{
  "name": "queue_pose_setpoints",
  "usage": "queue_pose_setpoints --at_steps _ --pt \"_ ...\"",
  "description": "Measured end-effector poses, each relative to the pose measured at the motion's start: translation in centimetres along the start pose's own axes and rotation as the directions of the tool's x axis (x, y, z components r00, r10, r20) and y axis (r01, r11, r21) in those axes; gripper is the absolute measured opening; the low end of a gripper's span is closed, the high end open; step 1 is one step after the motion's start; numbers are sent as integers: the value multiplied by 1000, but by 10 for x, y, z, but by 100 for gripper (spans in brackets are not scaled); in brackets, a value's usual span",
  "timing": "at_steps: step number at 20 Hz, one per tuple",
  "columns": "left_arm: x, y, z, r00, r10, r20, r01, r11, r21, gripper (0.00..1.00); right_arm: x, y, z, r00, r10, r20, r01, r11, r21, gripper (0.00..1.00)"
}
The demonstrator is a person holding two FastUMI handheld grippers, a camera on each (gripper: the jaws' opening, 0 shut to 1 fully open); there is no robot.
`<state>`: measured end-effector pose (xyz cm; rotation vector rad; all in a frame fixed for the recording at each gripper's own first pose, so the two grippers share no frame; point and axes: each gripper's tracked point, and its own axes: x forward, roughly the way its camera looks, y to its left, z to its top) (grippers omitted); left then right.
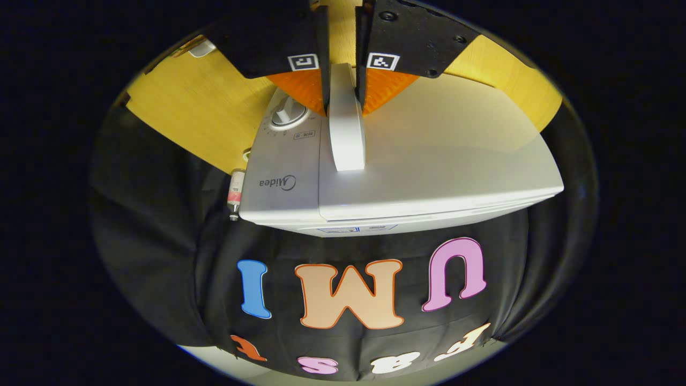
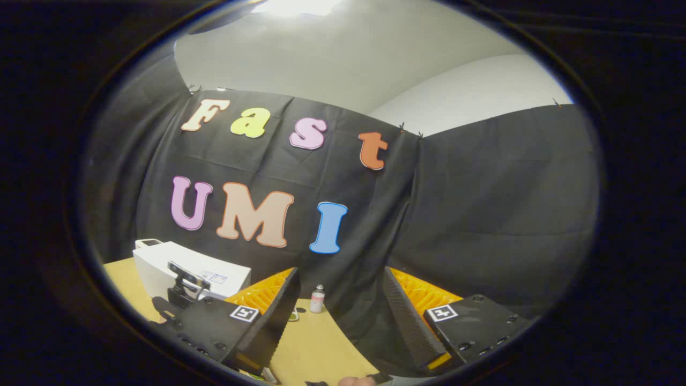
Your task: Open the microwave oven with the left hand, put the food in, and close the microwave oven.
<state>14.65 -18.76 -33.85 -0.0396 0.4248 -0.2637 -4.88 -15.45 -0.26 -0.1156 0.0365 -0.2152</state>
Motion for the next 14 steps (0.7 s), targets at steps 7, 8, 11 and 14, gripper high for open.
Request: queue_pose_setpoints --at_steps 7,8,11,14 --pt "-2 0 -2 998 -54 -35 58 993 104 7 8 11 -3 999 38 8 -38 998 49 97" --pt "-3 -1 -5 997 -58 -47 62 993 101 7 9 16 -1 999 53 12 -54 997 50 98" --pt "-22 -1 -14 995 -76 -70 82 993 86 7 11 30 -8 996 94 1 -94 995 43 97" --pt "-76 3 -25 992 -121 34 116 986 119 6 12 48 -16 992 123 -17 -122 990 75 97"
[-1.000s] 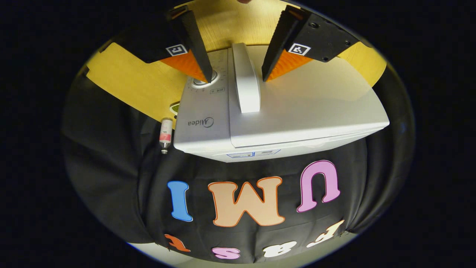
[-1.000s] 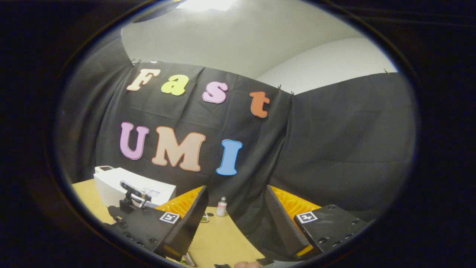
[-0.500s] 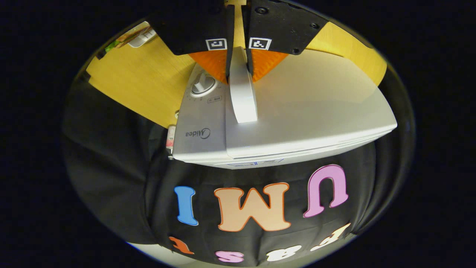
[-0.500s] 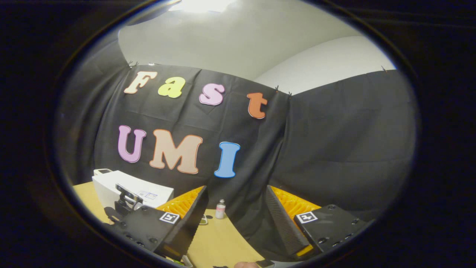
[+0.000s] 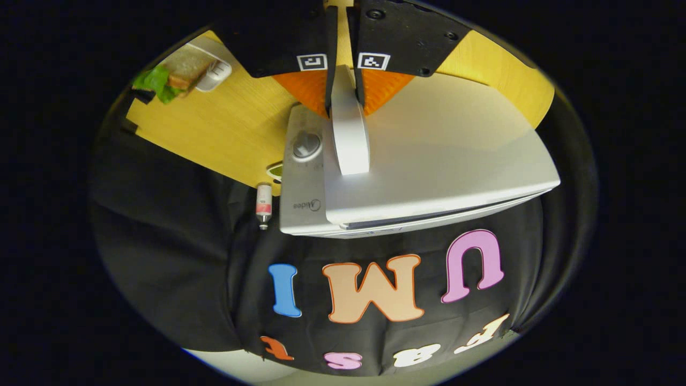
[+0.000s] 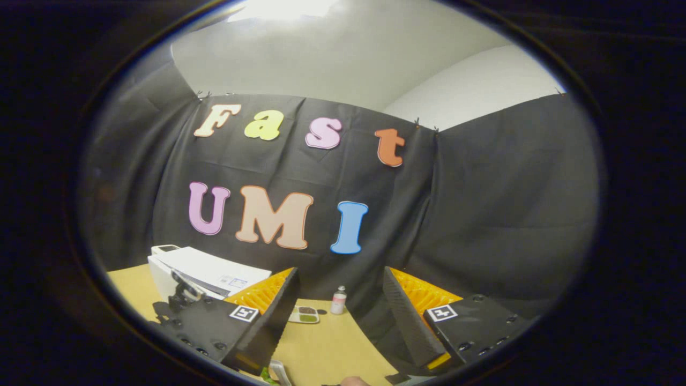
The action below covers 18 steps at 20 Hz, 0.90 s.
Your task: Open the microwave oven with the left hand, put the food in, and close the microwave oven.
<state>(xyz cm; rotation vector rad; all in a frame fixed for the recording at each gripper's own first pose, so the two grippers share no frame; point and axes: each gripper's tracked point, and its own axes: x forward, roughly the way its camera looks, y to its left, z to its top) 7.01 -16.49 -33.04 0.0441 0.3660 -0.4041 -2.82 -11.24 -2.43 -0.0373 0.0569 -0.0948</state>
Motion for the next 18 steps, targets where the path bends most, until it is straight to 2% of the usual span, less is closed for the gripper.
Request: queue_pose_setpoints --at_steps 1,4,10,14,16,18 --pt "-18 1 -4 1000 -20 7 20 1000 1 7 1 7 -5 1000 12 -11 -12 1000 25 97" --pt "-72 14 -29 998 -34 -53 28 993 -112 6 5 29 -25 997 56 -61 -52 997 53 97" --pt "-154 64 -57 990 104 -92 -116 985 -131 6 6 73 -37 986 129 -107 -119 989 91 97" --pt "-185 93 -72 985 146 -95 -157 981 -112 6 -1 108 -44 975 183 -126 -167 978 124 97" --pt "-203 114 -79 980 170 -100 -183 972 -145 6 -6 121 -48 971 202 -128 -179 969 173 97" --pt "-220 137 -85 974 208 -88 -220 961 -165 6 -9 130 -51 973 203 -112 -182 968 170 97"
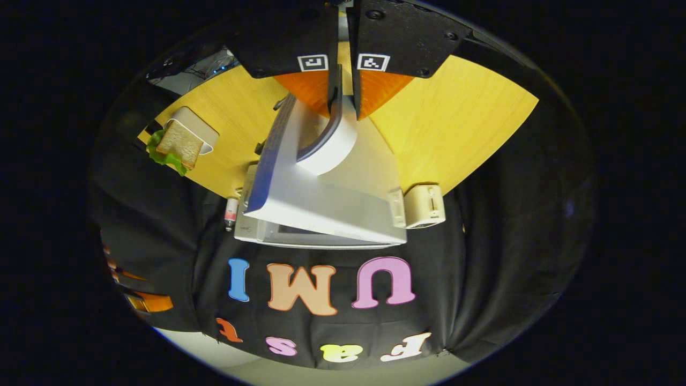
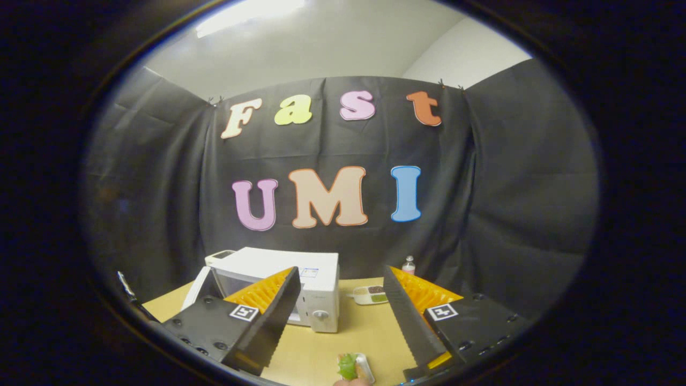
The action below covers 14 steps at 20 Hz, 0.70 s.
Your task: Open the microwave oven with the left hand, put the food in, and close the microwave oven.
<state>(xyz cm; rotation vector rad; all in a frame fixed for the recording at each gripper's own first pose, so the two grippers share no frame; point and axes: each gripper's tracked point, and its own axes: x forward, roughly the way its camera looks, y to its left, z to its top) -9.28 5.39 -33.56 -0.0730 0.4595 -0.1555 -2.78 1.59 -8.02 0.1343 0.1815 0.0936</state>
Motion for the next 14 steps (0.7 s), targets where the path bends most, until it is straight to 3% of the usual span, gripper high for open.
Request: queue_pose_setpoints --at_steps 4,6,14 --pt "-16 64 -12 993 114 -31 -116 990 -80 5 -5 10 -26 999 43 -13 -43 999 -22 97" --pt "-19 73 -11 995 94 -25 -96 988 -121 4 -4 0 -44 999 28 -35 -29 999 -29 98" --pt "-18 80 -10 997 76 -2 -76 990 -115 5 -5 -3 -83 994 9 -110 -19 996 -84 97"
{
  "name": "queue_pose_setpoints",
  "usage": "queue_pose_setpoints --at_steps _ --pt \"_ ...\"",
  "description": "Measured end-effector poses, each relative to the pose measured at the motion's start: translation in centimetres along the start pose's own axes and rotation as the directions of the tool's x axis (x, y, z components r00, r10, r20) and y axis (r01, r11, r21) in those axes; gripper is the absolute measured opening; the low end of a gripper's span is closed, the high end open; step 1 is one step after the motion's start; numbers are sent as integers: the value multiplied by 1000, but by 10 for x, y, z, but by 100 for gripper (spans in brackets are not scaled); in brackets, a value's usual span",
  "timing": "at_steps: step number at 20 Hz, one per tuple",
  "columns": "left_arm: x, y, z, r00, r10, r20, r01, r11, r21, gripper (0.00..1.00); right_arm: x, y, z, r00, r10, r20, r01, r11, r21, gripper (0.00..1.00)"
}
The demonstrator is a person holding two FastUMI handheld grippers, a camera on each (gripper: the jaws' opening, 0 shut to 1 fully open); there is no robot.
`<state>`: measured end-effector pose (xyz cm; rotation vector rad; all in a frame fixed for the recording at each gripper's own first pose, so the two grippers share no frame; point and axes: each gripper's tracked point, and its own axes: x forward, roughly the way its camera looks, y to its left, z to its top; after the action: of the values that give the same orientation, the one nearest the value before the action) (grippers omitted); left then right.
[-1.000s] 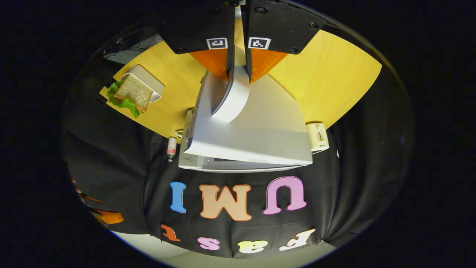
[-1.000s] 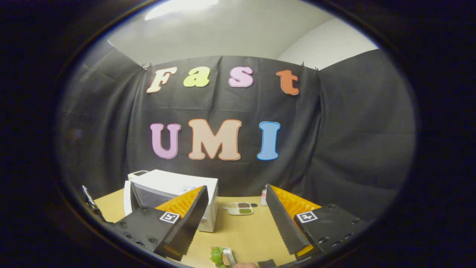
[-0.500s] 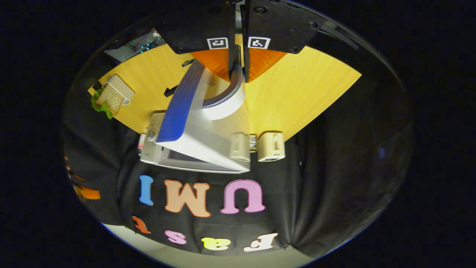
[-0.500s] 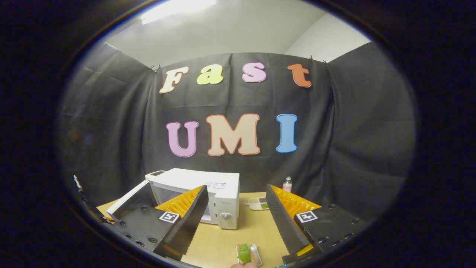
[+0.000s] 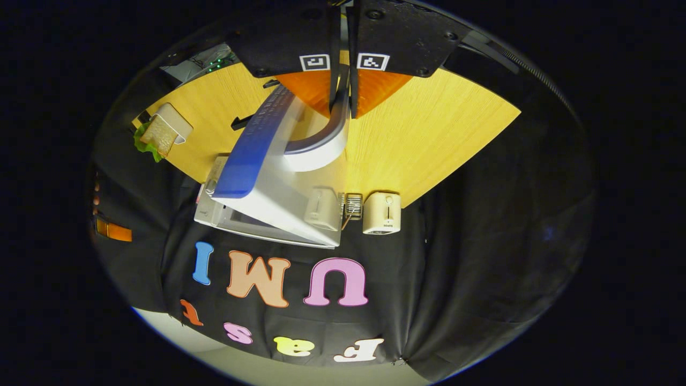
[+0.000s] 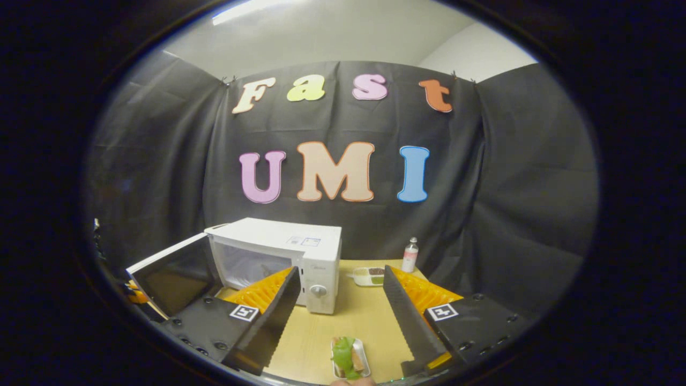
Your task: Open the microwave oven with the left hand, put the food in, and close the microwave oven.
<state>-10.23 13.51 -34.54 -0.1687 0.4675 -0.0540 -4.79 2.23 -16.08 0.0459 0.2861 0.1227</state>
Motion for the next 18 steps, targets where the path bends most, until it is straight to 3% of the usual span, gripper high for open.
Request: queue_pose_setpoints --at_steps 9,18 --pt "1 1 -1 1000 -2 -1 2 1000 4 5 7 7 -71 991 2 -134 0 1000 13 98" --pt "1 0 -2 1000 -17 -17 17 1000 -8 7 0 4 -160 957 -13 -291 -4 998 -56 98"
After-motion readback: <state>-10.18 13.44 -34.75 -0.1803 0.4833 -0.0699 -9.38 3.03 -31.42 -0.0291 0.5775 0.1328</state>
